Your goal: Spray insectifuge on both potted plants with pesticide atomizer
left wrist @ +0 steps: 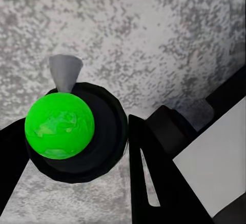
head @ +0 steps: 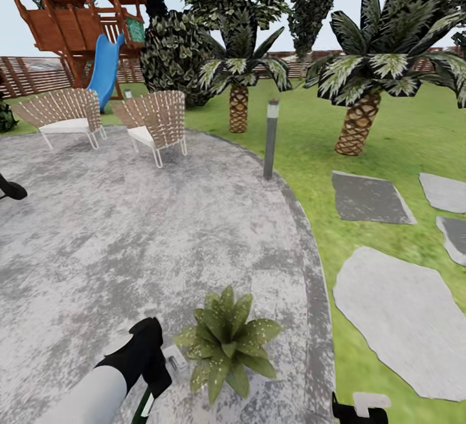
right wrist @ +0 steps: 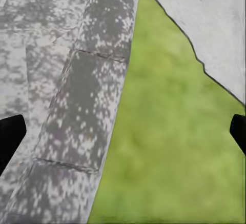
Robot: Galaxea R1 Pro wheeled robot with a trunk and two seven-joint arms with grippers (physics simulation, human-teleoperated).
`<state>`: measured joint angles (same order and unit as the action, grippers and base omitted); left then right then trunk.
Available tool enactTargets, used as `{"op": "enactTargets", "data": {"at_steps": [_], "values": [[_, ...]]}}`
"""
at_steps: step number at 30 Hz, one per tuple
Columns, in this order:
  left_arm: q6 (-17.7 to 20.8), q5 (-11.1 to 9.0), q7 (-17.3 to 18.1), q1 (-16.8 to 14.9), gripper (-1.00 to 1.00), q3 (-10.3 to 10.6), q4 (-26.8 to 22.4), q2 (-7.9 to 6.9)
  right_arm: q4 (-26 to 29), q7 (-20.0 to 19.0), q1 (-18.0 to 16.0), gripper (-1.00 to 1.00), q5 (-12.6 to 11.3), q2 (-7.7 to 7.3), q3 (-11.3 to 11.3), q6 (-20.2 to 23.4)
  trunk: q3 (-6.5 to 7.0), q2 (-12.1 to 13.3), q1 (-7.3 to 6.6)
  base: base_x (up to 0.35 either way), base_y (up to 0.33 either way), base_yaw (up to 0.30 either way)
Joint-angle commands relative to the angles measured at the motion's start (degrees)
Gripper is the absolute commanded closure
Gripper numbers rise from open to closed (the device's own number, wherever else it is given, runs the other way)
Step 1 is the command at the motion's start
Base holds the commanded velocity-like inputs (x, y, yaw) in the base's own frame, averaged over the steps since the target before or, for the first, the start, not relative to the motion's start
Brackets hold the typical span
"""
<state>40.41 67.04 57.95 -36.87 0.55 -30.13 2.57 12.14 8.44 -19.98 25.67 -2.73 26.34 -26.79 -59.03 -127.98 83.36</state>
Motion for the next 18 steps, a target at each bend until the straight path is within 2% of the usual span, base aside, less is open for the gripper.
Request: {"op": "enactTargets", "data": {"at_steps": [1,4,8,10,13,15,17,18], "values": [[0.42,0.28,0.40,-0.05,1.00,0.06,-0.10,0.04,-0.10,0.26,-0.05,-1.00,0.61,0.01,0.29,-0.19,-0.05,-0.02,-0.03,-0.236,-0.203,0.000],[0.49,0.28,0.72,-0.26,1.00,0.08,-0.10,0.12,-0.10,0.26,-0.05,-1.00,0.61,0.01,0.29,-0.19,-0.05,-0.02,-0.03,-0.240,-0.199,0.000],[0.52,1.08,8.18,-5.11,1.00,0.42,-0.10,0.08,-0.10,0.26,-0.05,-1.00,0.61,0.01,0.28,-0.19,-0.05,-0.02,-0.03,-0.242,-0.197,0.131],[0.69,1.28,8.95,-6.71,1.00,0.48,-0.10,0.13,-0.12,0.26,-0.05,-1.00,0.61,0.01,0.26,-0.19,-0.05,-0.02,-0.03,-0.236,-0.180,0.253],[0.94,3.66,9.80,-9.46,1.00,0.49,-0.03,0.12,-0.10,0.26,-0.05,-1.00,0.61,0.01,0.25,-0.18,-0.05,-0.02,-0.03,-0.075,-0.048,0.211],[0.92,5.35,12.16,-10.04,1.00,0.50,-0.03,0.18,-0.10,0.26,-0.05,-1.00,0.61,0.01,0.28,-0.19,-0.05,-0.02,-0.03,-0.016,-0.010,0.061],[0.92,9.03,15.87,-10.95,1.00,0.47,-0.09,0.72,-0.10,0.26,-0.05,-1.00,0.61,-0.03,0.29,-0.19,-0.05,-0.02,-0.03,-0.003,-0.002,0.013],[0.94,10.03,16.60,-11.33,1.00,0.45,-0.09,0.83,-0.10,0.26,-0.05,-1.00,0.61,-0.05,0.29,-0.19,-0.05,-0.02,-0.03,-0.001,-0.001,0.006]]}}
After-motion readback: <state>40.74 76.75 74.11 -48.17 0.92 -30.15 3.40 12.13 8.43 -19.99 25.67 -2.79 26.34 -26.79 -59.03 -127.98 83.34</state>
